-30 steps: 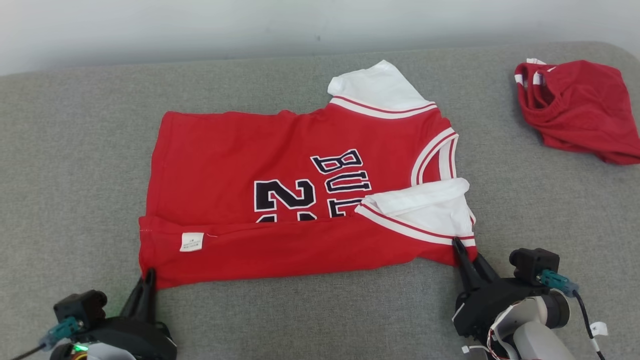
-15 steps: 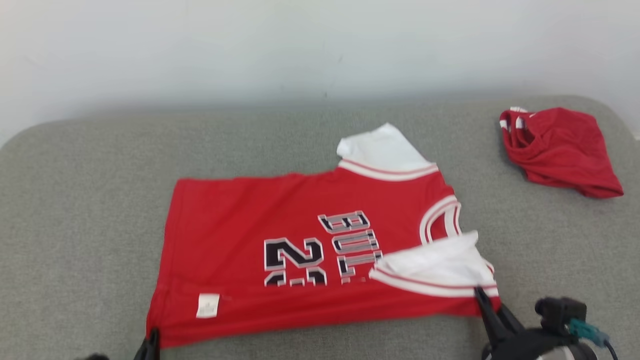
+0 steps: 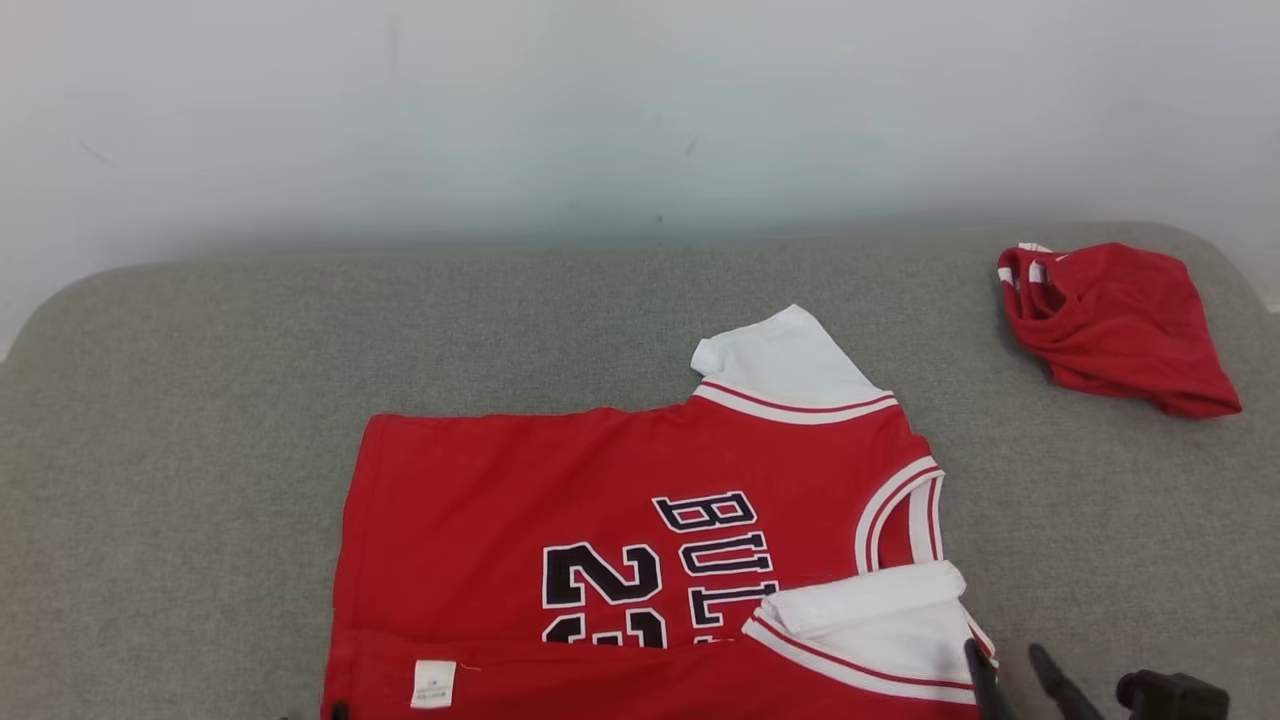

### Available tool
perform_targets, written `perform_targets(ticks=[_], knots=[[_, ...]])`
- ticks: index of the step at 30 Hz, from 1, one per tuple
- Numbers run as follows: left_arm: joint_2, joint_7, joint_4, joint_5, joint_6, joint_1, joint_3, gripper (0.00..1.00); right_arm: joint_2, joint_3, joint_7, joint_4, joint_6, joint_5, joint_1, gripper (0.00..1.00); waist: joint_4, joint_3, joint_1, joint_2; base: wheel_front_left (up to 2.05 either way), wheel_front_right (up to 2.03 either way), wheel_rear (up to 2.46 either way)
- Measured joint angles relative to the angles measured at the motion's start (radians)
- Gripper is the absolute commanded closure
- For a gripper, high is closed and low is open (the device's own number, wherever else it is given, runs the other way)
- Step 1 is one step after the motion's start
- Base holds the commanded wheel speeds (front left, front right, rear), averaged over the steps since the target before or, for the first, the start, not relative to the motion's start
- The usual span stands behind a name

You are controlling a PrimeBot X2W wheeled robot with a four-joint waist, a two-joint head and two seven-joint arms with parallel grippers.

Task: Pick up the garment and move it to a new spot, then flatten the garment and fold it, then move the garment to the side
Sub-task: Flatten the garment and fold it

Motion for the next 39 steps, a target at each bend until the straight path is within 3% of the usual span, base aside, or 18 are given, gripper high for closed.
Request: perform_targets(ticks=[7,13,21,28,39], knots=[[0.017,-0.021,-0.087,0.092,0.026,0.006,0.051,0.00,0.000,-0.041,-0.108,-0.062,0.000,-0.039,0.001,0.00,0.008,-0.031,0.0000,0.0000,0.00,0.00,0.00],[0.000,-0.024,-0.230,0.266,0.039,0.000,0.152,0.00,0.007,-0.025,-0.227,-0.077,0.000,-0.087,-0.052,0.00,0.021,-0.043,0.0001,0.0000,0.00,0.00,0.00],[-0.015,-0.024,-0.224,0.477,0.025,-0.020,0.189,0.00,0.021,0.024,-0.311,-0.015,0.000,-0.144,-0.109,0.00,0.021,-0.060,0.0001,0.0000,0.00,0.00,0.00],[-0.043,-0.024,-0.177,0.495,-0.037,-0.012,0.233,0.00,0.032,0.067,-0.327,0.044,0.000,-0.179,-0.129,0.00,0.017,-0.062,0.0001,0.0000,0.00,0.00,0.00],[-0.076,-0.024,-0.120,0.506,-0.099,-0.013,0.293,0.00,0.040,0.075,-0.328,0.053,0.000,-0.193,-0.149,0.00,0.020,-0.042,0.0001,0.0000,0.00,0.00,0.00]])
